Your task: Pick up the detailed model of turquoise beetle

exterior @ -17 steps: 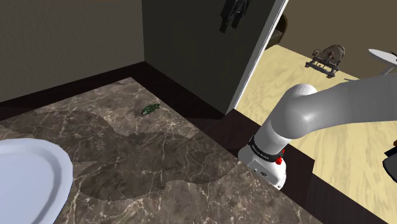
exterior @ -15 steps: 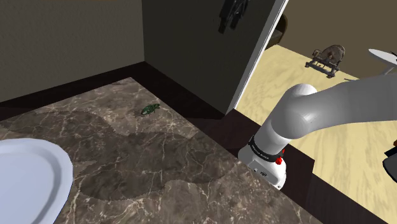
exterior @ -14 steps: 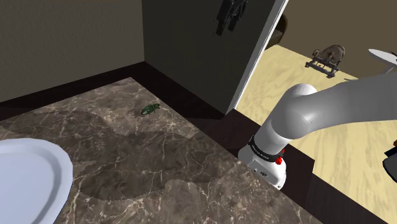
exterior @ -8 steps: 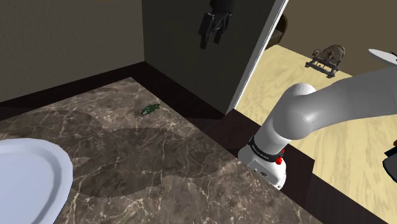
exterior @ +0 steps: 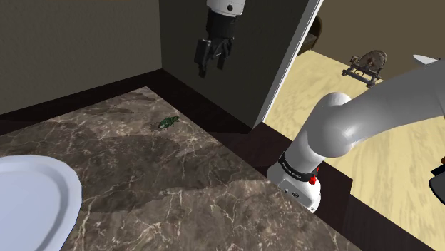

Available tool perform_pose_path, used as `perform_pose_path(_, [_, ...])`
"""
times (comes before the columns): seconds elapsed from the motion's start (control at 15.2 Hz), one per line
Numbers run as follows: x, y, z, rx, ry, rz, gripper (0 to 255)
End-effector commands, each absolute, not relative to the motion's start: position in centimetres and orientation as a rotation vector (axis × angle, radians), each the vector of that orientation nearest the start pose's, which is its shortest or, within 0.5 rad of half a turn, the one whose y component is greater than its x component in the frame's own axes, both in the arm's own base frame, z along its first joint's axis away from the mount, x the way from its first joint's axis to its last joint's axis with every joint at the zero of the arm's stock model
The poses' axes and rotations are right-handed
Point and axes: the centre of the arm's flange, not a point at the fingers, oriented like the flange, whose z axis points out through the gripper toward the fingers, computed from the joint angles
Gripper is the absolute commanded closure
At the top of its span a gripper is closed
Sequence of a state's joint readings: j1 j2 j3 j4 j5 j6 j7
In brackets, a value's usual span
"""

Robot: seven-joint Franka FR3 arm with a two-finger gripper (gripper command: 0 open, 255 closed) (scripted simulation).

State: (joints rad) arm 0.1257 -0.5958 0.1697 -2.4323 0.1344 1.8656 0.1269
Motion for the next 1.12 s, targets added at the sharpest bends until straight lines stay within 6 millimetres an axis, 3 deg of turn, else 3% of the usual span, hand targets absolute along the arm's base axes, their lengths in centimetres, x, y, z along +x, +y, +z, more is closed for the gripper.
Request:
perform_pose_path(0.0, [36.3,14.9,49.5,-3.092,-0.161,-0.006,0])
perform_pose_path(0.73, [38.5,26.8,42.0,-3.053,-0.174,0.107,0])
perform_pose_path(1.06, [38.6,26.9,39.8,-3.052,-0.174,0.108,0])
